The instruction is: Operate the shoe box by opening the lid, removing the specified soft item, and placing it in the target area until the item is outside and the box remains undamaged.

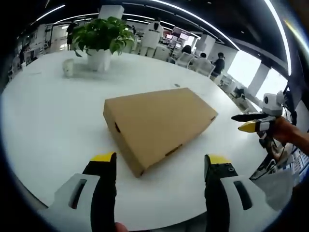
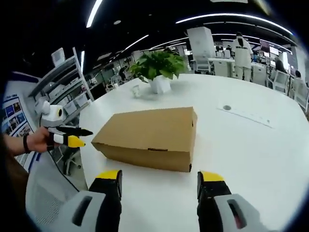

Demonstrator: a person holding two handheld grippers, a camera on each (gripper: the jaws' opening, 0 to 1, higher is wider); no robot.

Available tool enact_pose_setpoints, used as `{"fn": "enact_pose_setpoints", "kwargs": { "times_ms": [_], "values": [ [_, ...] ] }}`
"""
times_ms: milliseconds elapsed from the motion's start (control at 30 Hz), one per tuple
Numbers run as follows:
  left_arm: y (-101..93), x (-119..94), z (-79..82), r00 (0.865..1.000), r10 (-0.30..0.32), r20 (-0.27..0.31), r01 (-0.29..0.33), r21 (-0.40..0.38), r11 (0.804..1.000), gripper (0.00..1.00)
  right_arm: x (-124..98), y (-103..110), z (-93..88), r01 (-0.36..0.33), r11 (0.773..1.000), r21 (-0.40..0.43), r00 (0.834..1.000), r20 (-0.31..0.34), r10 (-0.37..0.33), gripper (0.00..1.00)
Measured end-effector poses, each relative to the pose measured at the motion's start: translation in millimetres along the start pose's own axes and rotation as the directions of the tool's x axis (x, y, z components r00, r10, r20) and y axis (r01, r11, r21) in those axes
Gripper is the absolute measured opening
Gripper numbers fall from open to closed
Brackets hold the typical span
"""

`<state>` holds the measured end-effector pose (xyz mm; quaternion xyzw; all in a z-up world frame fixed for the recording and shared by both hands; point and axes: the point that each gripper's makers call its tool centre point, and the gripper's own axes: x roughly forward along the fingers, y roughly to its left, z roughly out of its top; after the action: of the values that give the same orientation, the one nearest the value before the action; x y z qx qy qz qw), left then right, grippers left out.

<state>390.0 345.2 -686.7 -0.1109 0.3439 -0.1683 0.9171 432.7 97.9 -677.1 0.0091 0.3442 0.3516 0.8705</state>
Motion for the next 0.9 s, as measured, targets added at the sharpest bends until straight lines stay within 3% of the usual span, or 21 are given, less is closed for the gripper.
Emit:
{"fn": "enact_pose_setpoints", "kwargs": {
  "times_ms": [533,900],
  "values": [
    [18.8,23.1,-7.7,0.999,0.022,-0.039,-0.023,-0.033,0.999,0.73,46.8,-22.5,8.8,-0.05,0.997,-0.062,0.995,-0.085,0.045,0.61],
    [20.3,45.4,-13.2,0.997,0.004,-0.08,-0.006,-0.029,1.0,0.69,76.5,-20.7,-1.6,-0.106,0.973,-0.204,0.979,-0.194,0.066,0.57]
  ]
}}
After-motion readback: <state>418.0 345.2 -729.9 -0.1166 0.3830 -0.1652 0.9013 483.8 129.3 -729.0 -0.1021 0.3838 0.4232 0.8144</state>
